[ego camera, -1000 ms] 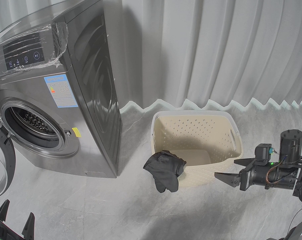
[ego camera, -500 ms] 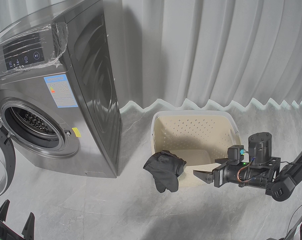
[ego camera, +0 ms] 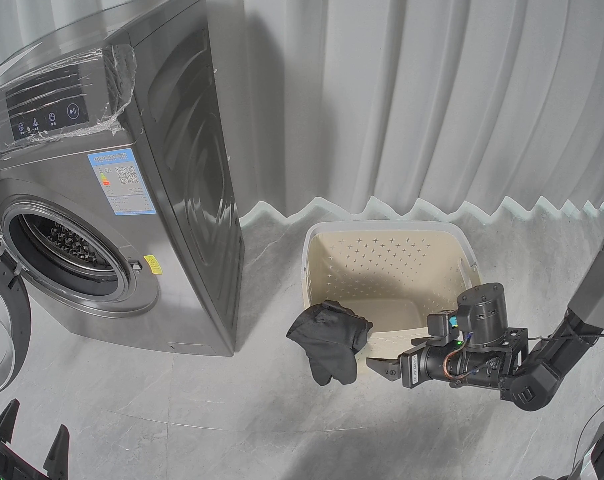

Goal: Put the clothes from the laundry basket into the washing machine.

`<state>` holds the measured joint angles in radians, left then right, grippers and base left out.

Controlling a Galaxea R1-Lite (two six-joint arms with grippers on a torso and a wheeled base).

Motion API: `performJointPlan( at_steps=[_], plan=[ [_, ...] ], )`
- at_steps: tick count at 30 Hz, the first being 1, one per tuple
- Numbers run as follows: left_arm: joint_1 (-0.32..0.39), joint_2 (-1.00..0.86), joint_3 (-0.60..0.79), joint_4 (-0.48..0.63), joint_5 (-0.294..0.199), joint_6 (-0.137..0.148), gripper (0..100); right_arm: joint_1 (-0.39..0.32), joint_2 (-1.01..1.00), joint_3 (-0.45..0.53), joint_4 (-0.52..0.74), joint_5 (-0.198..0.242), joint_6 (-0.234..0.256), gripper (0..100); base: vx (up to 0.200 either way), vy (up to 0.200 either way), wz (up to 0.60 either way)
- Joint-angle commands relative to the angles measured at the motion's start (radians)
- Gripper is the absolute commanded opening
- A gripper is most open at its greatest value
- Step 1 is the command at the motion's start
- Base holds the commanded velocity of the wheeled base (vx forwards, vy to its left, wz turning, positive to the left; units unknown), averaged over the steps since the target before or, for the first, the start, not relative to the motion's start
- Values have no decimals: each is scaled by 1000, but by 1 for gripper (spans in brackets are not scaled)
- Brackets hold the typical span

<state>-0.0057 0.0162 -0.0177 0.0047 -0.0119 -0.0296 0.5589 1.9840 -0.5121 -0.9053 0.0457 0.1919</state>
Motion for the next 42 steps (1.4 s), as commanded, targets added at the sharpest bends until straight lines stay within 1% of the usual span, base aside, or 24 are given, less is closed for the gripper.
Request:
performJointPlan(
  at_steps=[1, 3, 4, 6, 11, 14, 16, 22, 23, 25, 33, 39, 42],
  plan=[
    [0, -16, 16, 0, 0, -1, 100, 6, 59, -12, -1, -12, 3, 100, 0, 0, 0],
    [0, -16, 16, 0, 0, -1, 100, 9, 70, -23, 0, -15, 20, 100, 0, 0, 0],
    [0, -16, 16, 0, 0, -1, 100, 16, 76, -32, 0, -15, 41, 100, 0, 0, 0],
    [0, -16, 16, 0, 0, -1, 100, 22, 85, -37, 0, -17, 66, 100, 0, 0, 0],
    [0, -16, 16, 0, 0, -1, 100, 49, 90, -31, 0, -17, 72, 100, 0, 0, 0],
    [0, -16, 16, 0, 0, -3, 100, 62, 93, -28, 0, -27, 77, 100, 0, 0, 0],
    [0, -16, 15, 0, 0, -4, 100, 64, 114, -36, -1, -38, 89, 100, 0, 0, 0],
    [0, -16, 16, 0, 0, -6, 100, 81, 133, -48, -1, -40, 121, 100, 0, 0, 0],
    [0, -16, 16, 0, 0, -4, 100, 82, 153, -55, -3, -40, 136, 100, 0, 0, 0],
    [0, -16, 16, 0, 0, -4, 100, 84, 167, -66, -10, -40, 152, 100, 0, 0, 0],
    [0, -16, 16, 0, 0, -4, 100, 84, 239, -103, -101, -40, 152, 100, 0, 0, 0],
    [0, -16, 15, 0, 0, -4, 100, 84, 289, -157, -106, -41, 153, 100, 0, 0, 0],
    [0, -16, 16, 0, 0, -6, 100, 82, 323, -195, -107, -60, 153, 100, 0, 0, 0]
  ],
)
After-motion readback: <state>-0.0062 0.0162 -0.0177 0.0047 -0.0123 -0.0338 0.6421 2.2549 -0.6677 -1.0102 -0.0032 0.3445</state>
